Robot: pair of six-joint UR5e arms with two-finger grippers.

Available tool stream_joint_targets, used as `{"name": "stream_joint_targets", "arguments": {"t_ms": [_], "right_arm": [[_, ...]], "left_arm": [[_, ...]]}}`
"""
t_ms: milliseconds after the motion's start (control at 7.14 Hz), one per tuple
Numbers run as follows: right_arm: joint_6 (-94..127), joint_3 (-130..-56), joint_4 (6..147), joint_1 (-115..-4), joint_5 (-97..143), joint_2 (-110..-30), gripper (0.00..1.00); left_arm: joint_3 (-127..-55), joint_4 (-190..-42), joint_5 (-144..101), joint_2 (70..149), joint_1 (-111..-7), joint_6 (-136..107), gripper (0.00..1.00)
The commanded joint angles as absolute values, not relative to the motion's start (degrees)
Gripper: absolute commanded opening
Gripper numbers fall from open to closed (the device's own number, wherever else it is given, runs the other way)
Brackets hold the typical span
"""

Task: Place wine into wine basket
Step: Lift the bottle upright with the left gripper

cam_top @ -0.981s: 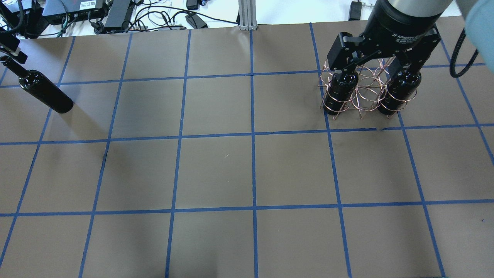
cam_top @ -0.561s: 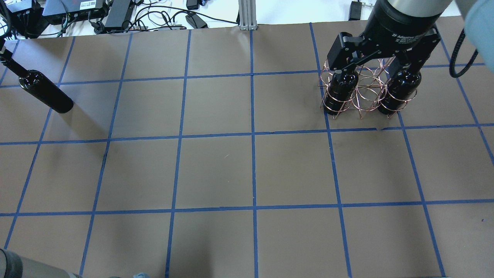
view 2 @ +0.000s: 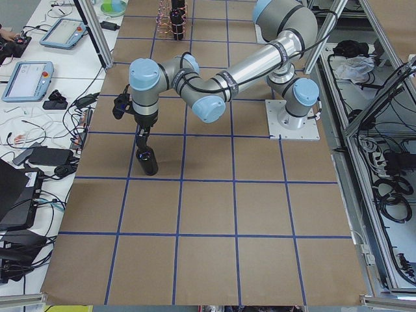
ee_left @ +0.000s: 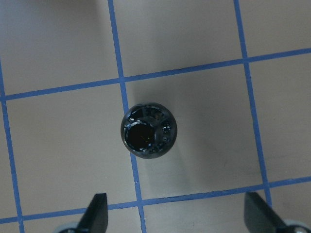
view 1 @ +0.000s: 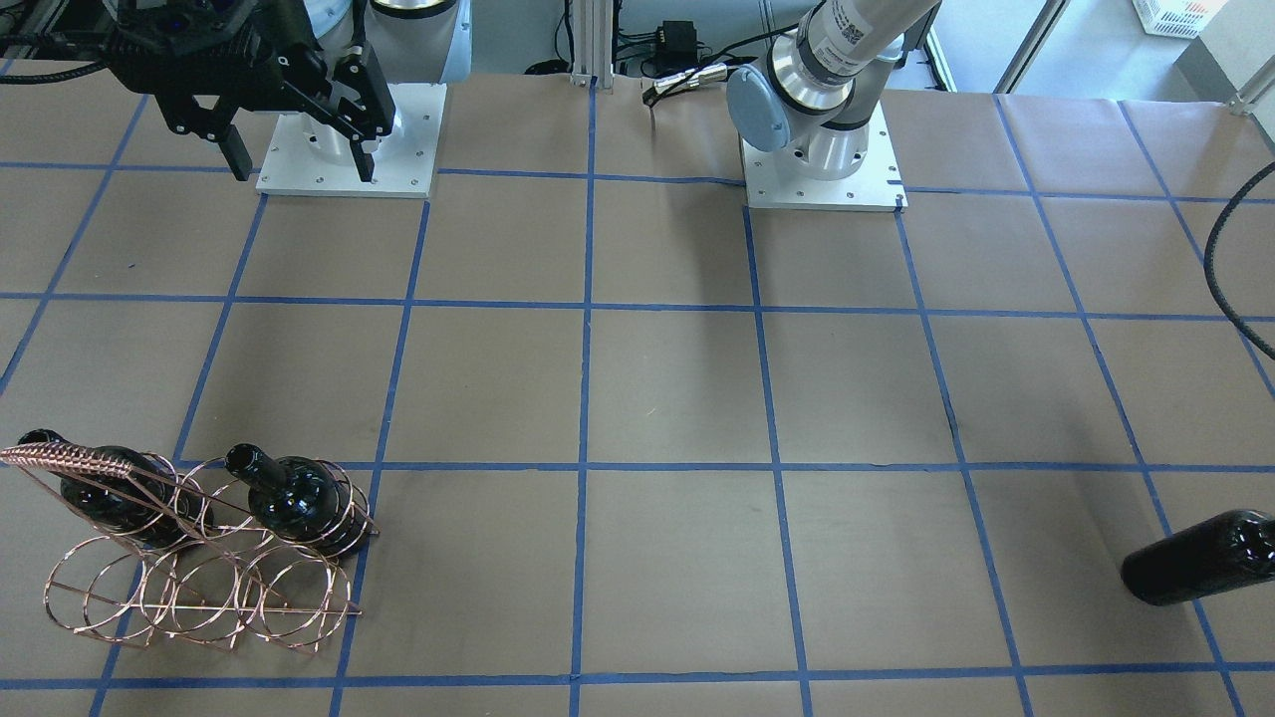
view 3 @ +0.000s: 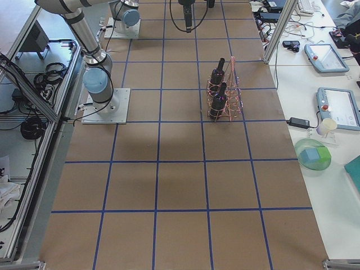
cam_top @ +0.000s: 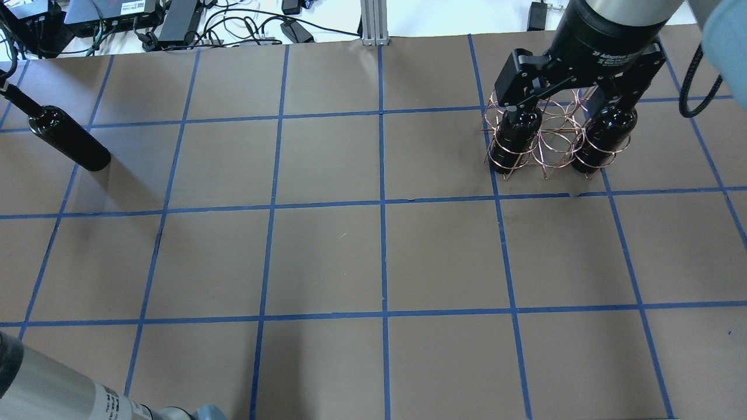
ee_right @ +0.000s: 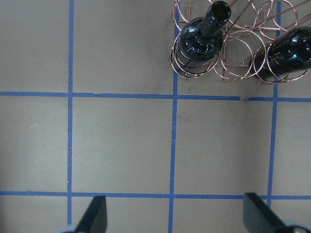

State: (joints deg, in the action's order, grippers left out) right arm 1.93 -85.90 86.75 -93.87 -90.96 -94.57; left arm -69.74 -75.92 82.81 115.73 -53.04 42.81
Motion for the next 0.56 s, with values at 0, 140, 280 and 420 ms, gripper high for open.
{"name": "stream_joint_targets", "arguments": {"t_ms": [0, 140, 280, 420], "right_arm": [[1.9, -86.0, 86.7, -93.9, -91.0, -94.6, 1.0], [1.9, -86.0, 86.7, -93.9, -91.1, -94.6, 1.0], [1.9, -86.0, 86.7, -93.9, -91.1, -94.6, 1.0], [1.9, -86.0, 86.7, -93.9, -91.1, -94.6, 1.0]], "left_arm": [[-69.3, -74.9, 80.4, 118.0, -52.9, 39.3, 1.0], [-69.3, -72.7, 80.3, 118.7, -53.0, 39.3, 1.0], [-69.4, -72.7, 80.2, 119.4, -52.9, 38.9, 1.0], [-69.4, -72.6, 80.3, 119.5, -53.0, 38.8, 0.99]]}}
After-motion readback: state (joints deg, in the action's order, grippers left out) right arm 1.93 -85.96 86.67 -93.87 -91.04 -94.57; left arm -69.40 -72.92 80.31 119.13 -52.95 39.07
